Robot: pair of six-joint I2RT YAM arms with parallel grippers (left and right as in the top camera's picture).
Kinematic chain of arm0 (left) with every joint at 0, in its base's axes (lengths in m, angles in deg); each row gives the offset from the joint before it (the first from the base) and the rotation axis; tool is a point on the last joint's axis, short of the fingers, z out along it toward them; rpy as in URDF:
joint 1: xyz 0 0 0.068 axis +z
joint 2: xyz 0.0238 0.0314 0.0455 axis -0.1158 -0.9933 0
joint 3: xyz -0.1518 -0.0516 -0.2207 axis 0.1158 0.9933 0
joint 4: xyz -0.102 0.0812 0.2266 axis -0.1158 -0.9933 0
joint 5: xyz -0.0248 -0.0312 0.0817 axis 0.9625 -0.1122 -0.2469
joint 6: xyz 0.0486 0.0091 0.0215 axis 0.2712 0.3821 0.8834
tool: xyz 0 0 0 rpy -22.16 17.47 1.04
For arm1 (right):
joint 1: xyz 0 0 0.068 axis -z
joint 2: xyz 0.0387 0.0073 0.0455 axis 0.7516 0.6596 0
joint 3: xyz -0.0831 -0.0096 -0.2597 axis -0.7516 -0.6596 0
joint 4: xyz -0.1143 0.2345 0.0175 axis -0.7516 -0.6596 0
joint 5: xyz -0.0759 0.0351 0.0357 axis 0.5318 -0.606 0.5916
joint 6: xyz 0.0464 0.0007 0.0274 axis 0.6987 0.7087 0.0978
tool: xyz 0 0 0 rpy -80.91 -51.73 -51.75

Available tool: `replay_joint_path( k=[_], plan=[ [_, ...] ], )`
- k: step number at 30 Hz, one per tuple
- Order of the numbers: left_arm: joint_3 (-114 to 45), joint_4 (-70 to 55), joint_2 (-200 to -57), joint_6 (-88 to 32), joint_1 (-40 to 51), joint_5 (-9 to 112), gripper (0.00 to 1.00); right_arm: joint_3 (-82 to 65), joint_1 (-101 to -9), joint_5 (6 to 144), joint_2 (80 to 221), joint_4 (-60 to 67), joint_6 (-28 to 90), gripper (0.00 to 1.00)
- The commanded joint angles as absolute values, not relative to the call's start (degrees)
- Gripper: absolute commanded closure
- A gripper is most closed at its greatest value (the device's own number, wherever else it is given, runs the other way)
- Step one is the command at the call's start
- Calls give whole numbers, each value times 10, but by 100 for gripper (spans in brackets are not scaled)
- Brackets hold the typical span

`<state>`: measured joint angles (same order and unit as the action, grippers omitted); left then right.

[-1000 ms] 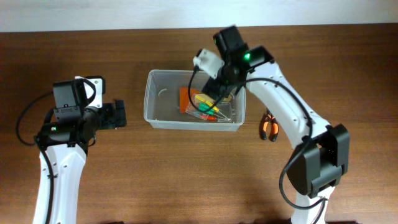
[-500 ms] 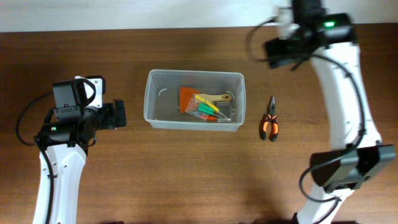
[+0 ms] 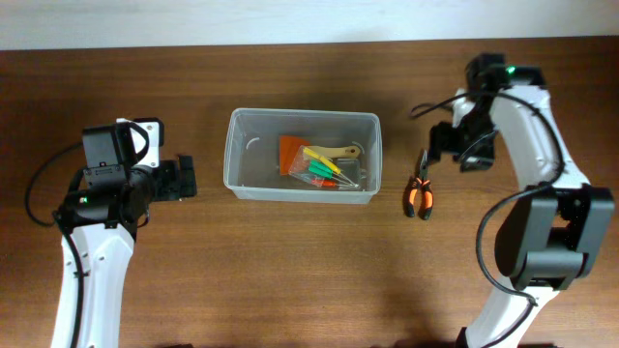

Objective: Pack container
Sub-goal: 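Move right gripper over the orange-handled pliers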

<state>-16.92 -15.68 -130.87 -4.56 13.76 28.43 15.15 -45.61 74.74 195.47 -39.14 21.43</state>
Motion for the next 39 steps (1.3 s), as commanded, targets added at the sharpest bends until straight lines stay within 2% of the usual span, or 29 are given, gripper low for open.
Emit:
replay_joint_path(
  k=[1, 19, 30, 39],
  plan=[
    [-179, -155, -1310, -37, 140, 292, 1, 120, -473, 722, 1953, -374, 234, 30],
    [-179, -155, -1310, -37, 139, 292, 1, 95, -476, 743, 1953, -330, 235, 33],
    [-179, -155, -1310, -37, 139, 292, 1, 90, -460, 788, 1953, -351, 233, 32],
    [-179, -155, -1310, -37, 139, 292, 1, 13, -461, 787, 1953, -311, 208, 32]
  ],
)
